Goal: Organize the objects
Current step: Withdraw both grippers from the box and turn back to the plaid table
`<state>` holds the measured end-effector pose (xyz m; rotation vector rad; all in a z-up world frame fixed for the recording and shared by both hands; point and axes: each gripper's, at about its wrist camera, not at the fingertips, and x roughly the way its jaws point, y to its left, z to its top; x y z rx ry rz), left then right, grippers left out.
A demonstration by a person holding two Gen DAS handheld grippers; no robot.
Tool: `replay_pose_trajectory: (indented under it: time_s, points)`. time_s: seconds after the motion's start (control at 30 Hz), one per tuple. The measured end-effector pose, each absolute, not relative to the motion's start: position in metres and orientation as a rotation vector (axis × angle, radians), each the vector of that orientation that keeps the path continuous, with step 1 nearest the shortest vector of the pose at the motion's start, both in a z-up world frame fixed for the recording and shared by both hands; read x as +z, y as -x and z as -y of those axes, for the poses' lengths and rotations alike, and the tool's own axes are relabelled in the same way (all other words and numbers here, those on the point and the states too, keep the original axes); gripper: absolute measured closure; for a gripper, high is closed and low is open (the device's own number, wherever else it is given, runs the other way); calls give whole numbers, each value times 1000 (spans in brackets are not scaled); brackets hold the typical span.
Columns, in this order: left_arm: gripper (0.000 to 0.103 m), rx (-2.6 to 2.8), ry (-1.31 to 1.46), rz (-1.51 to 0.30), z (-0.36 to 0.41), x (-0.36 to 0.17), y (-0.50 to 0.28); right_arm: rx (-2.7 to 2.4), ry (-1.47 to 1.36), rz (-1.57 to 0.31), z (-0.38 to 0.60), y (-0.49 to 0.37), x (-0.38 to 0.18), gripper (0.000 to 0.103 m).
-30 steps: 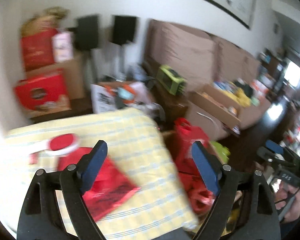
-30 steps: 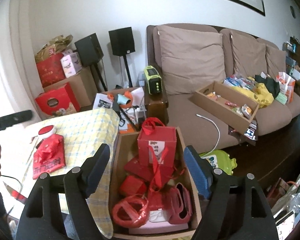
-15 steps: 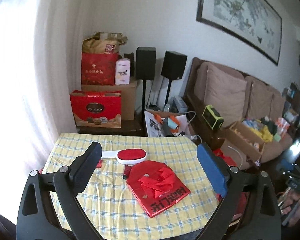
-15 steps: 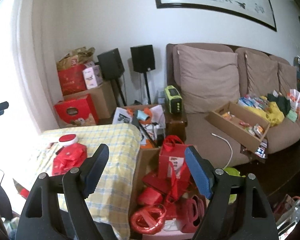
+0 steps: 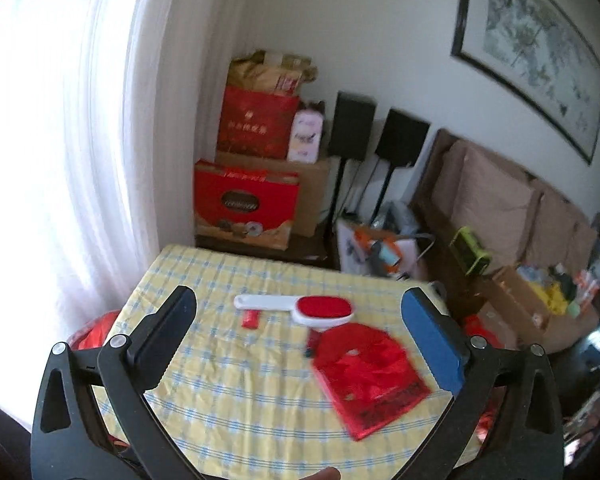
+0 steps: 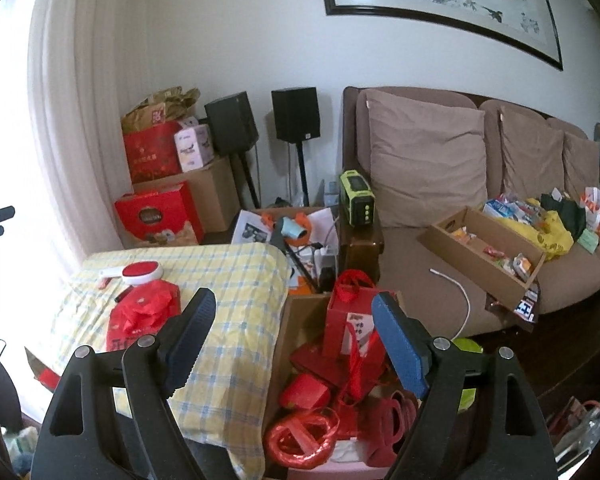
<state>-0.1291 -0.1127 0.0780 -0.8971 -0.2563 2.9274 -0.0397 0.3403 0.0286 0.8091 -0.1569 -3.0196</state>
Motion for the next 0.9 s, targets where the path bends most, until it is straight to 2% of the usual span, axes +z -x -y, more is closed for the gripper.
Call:
replay_pose_trajectory:
  time_s: [0.17, 0.37, 0.47, 0.5, 0.57, 0.6, 0.7, 0.9]
  points:
    - [0, 2950, 1123, 43, 98, 22, 163, -2985, -851, 156, -333, 49, 17, 21]
    - [1, 2813, 1097, -111, 59, -41, 205, -2942, -920, 166, -326, 64, -1, 21]
    - [13, 2730, 1224, -278, 37, -81, 242, -2919, -955, 190, -323, 71, -11, 21]
    - [17, 2715, 1259, -293, 34, -91, 248, -2912, -967, 198, -323, 73, -13, 21]
    - [35, 2677, 1331, -286, 30, -108, 260, -2904, -992, 192, -320, 77, -19, 21]
    - [38, 2663, 1348, -279, 28, -113, 261, -2910, -1004, 172, -319, 78, -21, 21]
    - [40, 2634, 1339, -291, 20, -121, 261, -2931, -1049, 87, -312, 84, -30, 21]
    - [38, 2645, 1317, -349, 8, -131, 264, -2885, -1118, 97, -309, 94, -48, 21]
